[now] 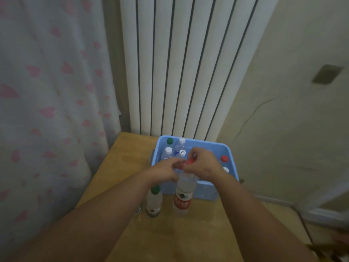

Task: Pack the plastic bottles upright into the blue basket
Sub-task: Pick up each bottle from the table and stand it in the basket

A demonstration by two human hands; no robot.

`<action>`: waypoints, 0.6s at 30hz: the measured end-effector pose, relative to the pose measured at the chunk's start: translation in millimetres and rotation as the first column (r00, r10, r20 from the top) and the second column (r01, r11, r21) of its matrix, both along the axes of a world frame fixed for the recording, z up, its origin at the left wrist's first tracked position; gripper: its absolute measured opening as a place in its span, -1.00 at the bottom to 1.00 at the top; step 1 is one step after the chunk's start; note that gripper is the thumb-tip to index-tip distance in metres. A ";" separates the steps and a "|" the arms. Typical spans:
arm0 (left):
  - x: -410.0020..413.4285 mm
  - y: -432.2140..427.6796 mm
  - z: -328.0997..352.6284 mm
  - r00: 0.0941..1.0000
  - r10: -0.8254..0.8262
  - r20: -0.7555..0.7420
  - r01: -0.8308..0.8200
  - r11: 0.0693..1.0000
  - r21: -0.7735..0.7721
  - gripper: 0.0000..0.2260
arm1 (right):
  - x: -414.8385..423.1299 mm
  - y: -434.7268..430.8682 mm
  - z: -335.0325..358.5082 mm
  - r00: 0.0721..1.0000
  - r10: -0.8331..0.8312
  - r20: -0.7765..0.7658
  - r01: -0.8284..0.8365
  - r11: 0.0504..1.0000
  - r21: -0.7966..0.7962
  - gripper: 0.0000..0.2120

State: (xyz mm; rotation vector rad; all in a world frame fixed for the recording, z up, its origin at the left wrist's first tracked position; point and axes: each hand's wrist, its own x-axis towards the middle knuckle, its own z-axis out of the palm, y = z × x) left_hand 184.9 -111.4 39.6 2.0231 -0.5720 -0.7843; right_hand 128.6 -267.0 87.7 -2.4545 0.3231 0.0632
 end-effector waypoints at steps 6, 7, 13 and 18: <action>-6.1 -12.4 18.1 0.999 0.029 -0.027 -0.033 0.988 -0.151 -0.52 | -3.1 -3.9 40.2 0.979 -0.077 0.190 0.052 0.989 0.137 -0.73; -6.0 -14.1 23.5 0.998 0.067 0.005 -0.065 0.985 -0.161 -0.54 | -4.0 -3.6 42.8 0.972 -0.087 0.217 0.052 0.985 0.162 -0.72; -6.7 -11.9 41.4 0.989 0.141 0.038 -0.131 0.973 -0.187 -0.57 | -6.0 2.1 52.9 0.956 -0.067 0.287 0.024 0.988 0.151 -0.66; -6.2 -2.1 40.6 0.983 0.178 0.036 -0.168 0.966 -0.196 -0.55 | -4.2 14.2 53.1 0.960 -0.070 0.273 0.035 0.991 0.130 -0.64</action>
